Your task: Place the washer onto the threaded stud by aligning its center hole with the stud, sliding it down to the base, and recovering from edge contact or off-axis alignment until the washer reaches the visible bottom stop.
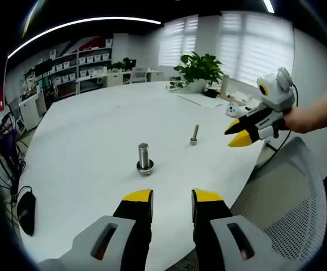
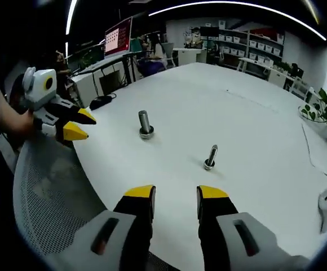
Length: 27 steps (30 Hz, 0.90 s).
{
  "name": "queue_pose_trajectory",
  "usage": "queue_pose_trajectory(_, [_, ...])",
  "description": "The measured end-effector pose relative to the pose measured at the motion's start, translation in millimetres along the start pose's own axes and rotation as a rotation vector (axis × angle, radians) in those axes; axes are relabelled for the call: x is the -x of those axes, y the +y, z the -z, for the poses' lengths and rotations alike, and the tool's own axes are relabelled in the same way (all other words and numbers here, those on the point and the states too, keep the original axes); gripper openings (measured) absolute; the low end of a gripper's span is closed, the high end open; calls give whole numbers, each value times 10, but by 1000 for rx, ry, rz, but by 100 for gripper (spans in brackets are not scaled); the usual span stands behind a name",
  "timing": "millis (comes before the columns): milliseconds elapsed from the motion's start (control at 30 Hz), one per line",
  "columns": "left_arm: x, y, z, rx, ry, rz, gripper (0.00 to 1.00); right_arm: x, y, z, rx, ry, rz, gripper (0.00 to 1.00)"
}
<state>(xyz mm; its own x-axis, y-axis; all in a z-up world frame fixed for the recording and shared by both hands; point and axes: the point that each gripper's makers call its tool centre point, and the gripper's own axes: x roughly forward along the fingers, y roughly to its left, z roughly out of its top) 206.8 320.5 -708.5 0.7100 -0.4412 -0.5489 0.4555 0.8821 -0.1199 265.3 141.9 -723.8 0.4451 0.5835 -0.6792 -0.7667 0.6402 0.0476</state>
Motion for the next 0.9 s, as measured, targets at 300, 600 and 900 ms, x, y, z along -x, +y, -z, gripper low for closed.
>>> queue_pose_trajectory(300, [14, 0, -55, -2, -27, -13, 26, 80, 105, -42, 26, -70, -27, 39])
queue_pose_trajectory(600, [54, 88, -113, -4, -48, -56, 26, 126, 30, 25, -5, -86, 19, 46])
queue_pose_trajectory(900, [106, 156, -141, 20, -76, -89, 26, 59, -1, 100, 6, -88, 53, 47])
